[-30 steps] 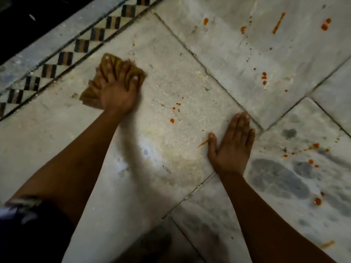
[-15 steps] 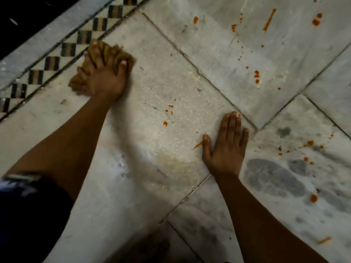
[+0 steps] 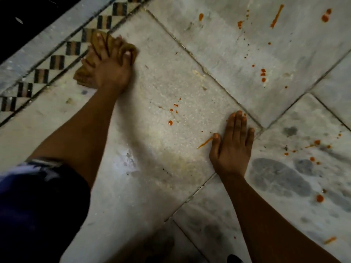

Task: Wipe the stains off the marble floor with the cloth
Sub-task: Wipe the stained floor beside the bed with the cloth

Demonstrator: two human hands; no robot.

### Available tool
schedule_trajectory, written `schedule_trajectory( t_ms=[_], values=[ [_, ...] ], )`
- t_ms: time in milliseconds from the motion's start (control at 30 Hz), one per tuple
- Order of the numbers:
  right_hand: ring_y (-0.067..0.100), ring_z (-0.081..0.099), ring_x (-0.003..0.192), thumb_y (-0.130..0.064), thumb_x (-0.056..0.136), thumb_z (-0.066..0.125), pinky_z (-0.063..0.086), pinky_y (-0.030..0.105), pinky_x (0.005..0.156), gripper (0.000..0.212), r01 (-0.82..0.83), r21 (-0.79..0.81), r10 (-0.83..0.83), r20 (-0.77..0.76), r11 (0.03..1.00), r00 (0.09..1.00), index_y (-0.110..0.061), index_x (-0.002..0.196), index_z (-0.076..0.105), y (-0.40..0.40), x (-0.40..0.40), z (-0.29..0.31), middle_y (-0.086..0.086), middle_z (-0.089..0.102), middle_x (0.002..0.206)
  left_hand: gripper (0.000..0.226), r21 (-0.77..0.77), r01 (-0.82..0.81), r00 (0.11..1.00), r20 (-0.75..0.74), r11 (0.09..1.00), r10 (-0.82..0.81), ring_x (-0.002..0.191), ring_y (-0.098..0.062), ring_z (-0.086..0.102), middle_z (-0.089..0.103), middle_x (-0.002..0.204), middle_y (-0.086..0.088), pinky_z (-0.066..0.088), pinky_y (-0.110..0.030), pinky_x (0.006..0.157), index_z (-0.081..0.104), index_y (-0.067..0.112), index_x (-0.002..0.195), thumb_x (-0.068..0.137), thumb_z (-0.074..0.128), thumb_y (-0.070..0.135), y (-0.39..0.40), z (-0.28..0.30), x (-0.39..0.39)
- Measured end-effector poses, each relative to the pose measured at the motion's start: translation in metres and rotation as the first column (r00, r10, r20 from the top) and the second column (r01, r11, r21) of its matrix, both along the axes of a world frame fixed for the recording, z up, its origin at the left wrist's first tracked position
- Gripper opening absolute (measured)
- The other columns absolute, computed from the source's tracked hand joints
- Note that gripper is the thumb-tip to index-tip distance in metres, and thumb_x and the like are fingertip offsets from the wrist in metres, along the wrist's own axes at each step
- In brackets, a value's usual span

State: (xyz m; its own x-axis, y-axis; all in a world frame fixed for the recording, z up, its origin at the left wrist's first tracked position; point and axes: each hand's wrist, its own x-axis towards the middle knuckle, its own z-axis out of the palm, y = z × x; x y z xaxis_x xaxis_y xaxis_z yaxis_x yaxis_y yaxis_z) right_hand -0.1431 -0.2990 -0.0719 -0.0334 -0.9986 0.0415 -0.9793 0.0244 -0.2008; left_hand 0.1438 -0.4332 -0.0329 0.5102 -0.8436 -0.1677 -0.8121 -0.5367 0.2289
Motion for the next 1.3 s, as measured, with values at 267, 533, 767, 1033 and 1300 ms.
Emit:
schedule_trajectory(
  t_ms=[267,533,767,1033,1300],
  values=[
    [0.026,0.022,0.142,-0.031,0.094,0.024,0.007,0.041,0.115,0.060,0.012,-0.003,-0.012,-0.002,1.000,1.000,-0.001,0.145,0.024,0.001,0.000,-0.001,0.017,0.026,0.152,0.061,0.024,0.425,0.901,0.083,0.905,-0.425,0.145,-0.031,0.005,0.010,0.158,-0.005,-0.002,-0.052,0.113,0.018,0.037,0.146,0.089,0.020,0.059,0.086,-0.011,0.013],
    [0.027,0.025,0.141,-0.029,0.094,0.026,0.010,0.041,0.115,0.058,0.012,-0.023,-0.012,0.002,1.000,1.000,0.000,0.144,0.027,0.000,-0.001,-0.002,0.017,0.029,0.151,0.060,-0.009,0.157,0.987,0.029,0.988,-0.157,0.144,-0.035,-0.005,-0.001,0.158,-0.010,-0.005,-0.057,0.114,0.008,0.027,0.150,0.098,0.025,0.051,-0.008,-0.002,0.001],
    [0.027,0.028,0.139,-0.024,0.094,0.026,0.013,0.040,0.114,0.056,0.031,-0.036,-0.029,0.056,0.999,0.998,0.000,0.143,0.030,0.001,-0.001,-0.002,0.017,0.032,0.150,0.059,0.023,0.360,0.928,0.093,0.933,-0.361,0.145,-0.031,0.004,0.008,0.159,-0.004,-0.003,-0.054,0.113,0.018,0.037,0.147,0.091,0.021,0.055,0.070,-0.016,0.020],
    [0.027,0.029,0.139,-0.027,0.094,0.024,0.012,0.040,0.114,0.057,0.014,-0.043,-0.013,0.038,0.999,0.999,0.000,0.143,0.030,0.001,0.001,-0.004,0.017,0.031,0.150,0.060,0.025,0.148,0.989,-0.018,0.989,-0.148,0.144,-0.033,-0.005,-0.001,0.159,-0.008,-0.006,-0.054,0.113,0.007,0.021,0.150,0.099,0.024,0.048,-0.026,0.015,-0.024],
    [0.029,0.029,0.139,-0.030,0.093,0.026,0.012,0.041,0.114,0.058,0.017,-0.031,-0.016,0.018,0.999,1.000,0.001,0.143,0.030,0.000,0.000,-0.002,0.018,0.031,0.149,0.065,0.067,0.485,0.865,0.107,0.872,-0.490,0.145,-0.029,0.008,0.014,0.158,-0.005,0.003,-0.051,0.115,0.018,0.031,0.148,0.089,0.016,0.059,0.019,-0.017,0.015]
  ],
)
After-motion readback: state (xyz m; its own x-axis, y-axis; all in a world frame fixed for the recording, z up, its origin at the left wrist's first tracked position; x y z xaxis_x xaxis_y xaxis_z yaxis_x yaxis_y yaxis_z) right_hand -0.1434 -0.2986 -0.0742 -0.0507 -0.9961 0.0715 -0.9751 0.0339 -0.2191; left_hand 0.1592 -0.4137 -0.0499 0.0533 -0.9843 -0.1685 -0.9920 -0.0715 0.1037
